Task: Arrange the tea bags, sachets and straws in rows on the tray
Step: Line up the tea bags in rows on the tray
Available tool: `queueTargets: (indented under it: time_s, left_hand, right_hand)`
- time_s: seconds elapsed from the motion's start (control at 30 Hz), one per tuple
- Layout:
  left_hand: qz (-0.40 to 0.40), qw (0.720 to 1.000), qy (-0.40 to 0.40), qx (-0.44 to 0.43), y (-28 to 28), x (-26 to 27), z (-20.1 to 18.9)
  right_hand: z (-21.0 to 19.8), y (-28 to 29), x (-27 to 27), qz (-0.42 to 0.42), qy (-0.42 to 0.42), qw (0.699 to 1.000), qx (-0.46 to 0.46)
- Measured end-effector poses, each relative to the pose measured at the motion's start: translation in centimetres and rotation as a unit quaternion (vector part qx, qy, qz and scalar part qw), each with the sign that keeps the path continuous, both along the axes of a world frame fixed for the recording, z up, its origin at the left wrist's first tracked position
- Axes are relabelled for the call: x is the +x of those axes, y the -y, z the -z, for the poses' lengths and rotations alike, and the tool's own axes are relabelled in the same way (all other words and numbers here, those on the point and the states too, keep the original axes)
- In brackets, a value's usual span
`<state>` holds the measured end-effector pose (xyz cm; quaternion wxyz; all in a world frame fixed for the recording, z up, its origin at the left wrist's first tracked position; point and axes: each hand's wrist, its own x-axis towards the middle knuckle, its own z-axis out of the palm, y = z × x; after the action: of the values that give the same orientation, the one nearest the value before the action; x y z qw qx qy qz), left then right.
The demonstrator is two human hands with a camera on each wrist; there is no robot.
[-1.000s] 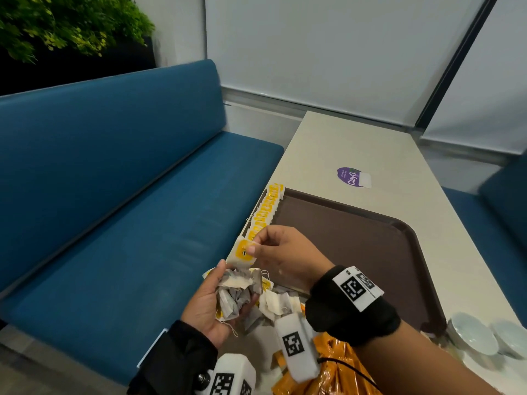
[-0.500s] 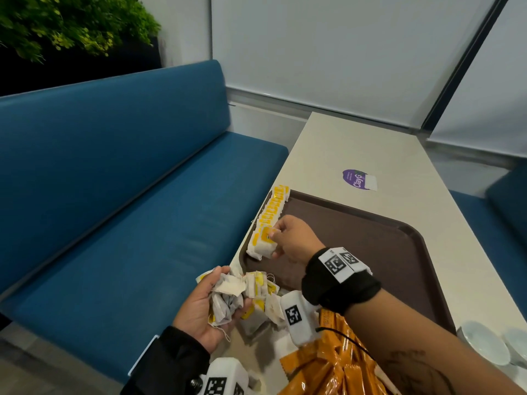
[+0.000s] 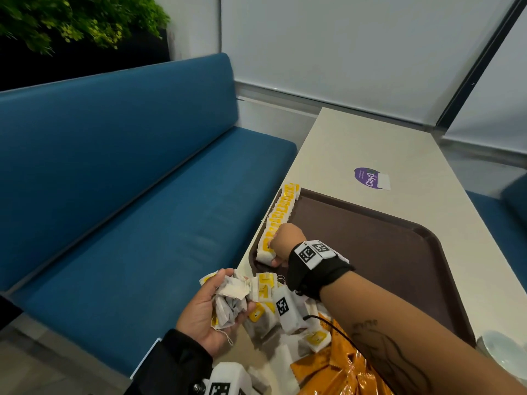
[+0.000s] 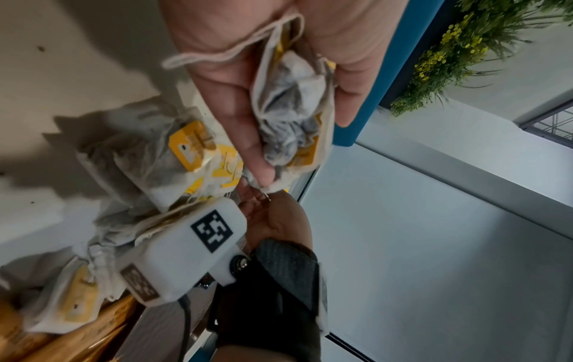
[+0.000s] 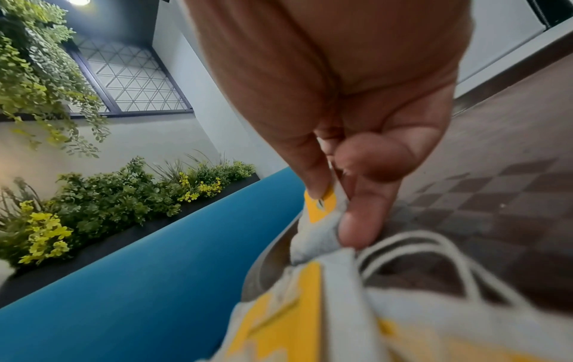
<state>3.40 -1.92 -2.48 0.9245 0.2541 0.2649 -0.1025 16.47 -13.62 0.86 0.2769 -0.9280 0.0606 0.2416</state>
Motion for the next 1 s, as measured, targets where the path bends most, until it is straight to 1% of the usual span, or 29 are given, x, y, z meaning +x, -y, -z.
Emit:
queueTargets:
  time_s: [0.03, 0.07, 0.1, 0.13, 0.17, 0.2, 0.3, 0.37, 0.43, 0.47, 0.5, 0.57, 0.63, 0.7, 0.8, 0.9, 1.0]
  left_hand:
    - [0.003, 1.0, -0.002, 0.001, 0.0, 0.0, 0.0]
    - [0.005, 1.0, -0.002, 0.002, 0.0, 0.0, 0.0]
    - [0.006, 1.0, -0.001, 0.004, 0.1, 0.0, -0.1]
    - [0.007, 1.0, 0.001, 0.006, 0.1, 0.0, -0.1]
    - [0.008, 1.0, 0.004, 0.008, 0.1, 0.0, -0.2]
    - [0.009, 1.0, 0.008, 0.011, 0.1, 0.0, -0.2]
    - [0.01, 1.0, 0.011, 0.017, 0.3, 0.0, -0.3]
    - [0.008, 1.0, 0.008, 0.018, 0.3, 0.0, -0.4]
    - [0.006, 1.0, 0.013, 0.012, 0.4, -0.1, -0.6]
    - [0.003, 1.0, 0.018, 0.009, 0.5, -0.1, -0.7]
    - [0.001, 1.0, 0.023, 0.005, 0.6, -0.1, -0.8]
    - [0.002, 0.999, 0.032, -0.003, 0.9, -0.2, -1.0]
    - [0.007, 0.999, 0.035, -0.002, 1.1, -0.1, -1.1]
    - [0.012, 0.999, 0.04, -0.002, 1.4, -0.2, -1.2]
    - [0.023, 0.999, 0.048, -0.002, 1.9, -0.4, -1.2]
    - [0.028, 0.998, 0.055, -0.01, 2.4, -0.6, -1.2]
    - [0.038, 0.998, 0.056, -0.014, 2.8, -0.8, -1.5]
  right_hand:
    - [0.0, 0.1, -0.1, -0.008, 0.005, 1.0, -0.004]
    - [0.2, 0.3, 0.3, 0.02, 0.001, 1.0, 0.011]
    - [0.7, 0.5, 0.9, 0.009, -0.006, 1.0, 0.021]
    - [1.2, 0.8, 1.1, 0.033, 0.01, 0.997, 0.073]
    - [1.5, 0.7, 1.3, 0.018, 0.012, 0.998, 0.065]
    - [1.8, 0.6, 1.2, 0.023, 0.025, 0.997, 0.067]
    - [2.0, 1.2, 1.5, 0.02, 0.051, 0.998, 0.034]
    - [1.3, 1.7, 0.7, 0.013, 0.094, 0.993, 0.065]
    - [0.2, 2.2, -0.6, 0.012, 0.104, 0.985, 0.135]
    - [-0.6, 2.4, -1.6, 0.0, 0.097, 0.981, 0.171]
    - [-1.4, 2.7, -2.6, -0.016, 0.069, 0.974, 0.213]
    - [-3.0, 3.4, -4.5, -0.082, -0.006, 0.957, 0.279]
    - [-3.7, 4.1, -5.6, -0.166, -0.054, 0.941, 0.291]
    - [-3.6, 4.8, -6.2, -0.208, -0.058, 0.938, 0.272]
    - [-3.2, 5.6, -6.7, -0.21, -0.039, 0.943, 0.254]
    - [-2.9, 6.9, -7.0, -0.186, -0.037, 0.934, 0.305]
    - [-2.9, 8.1, -7.4, -0.135, -0.028, 0.918, 0.372]
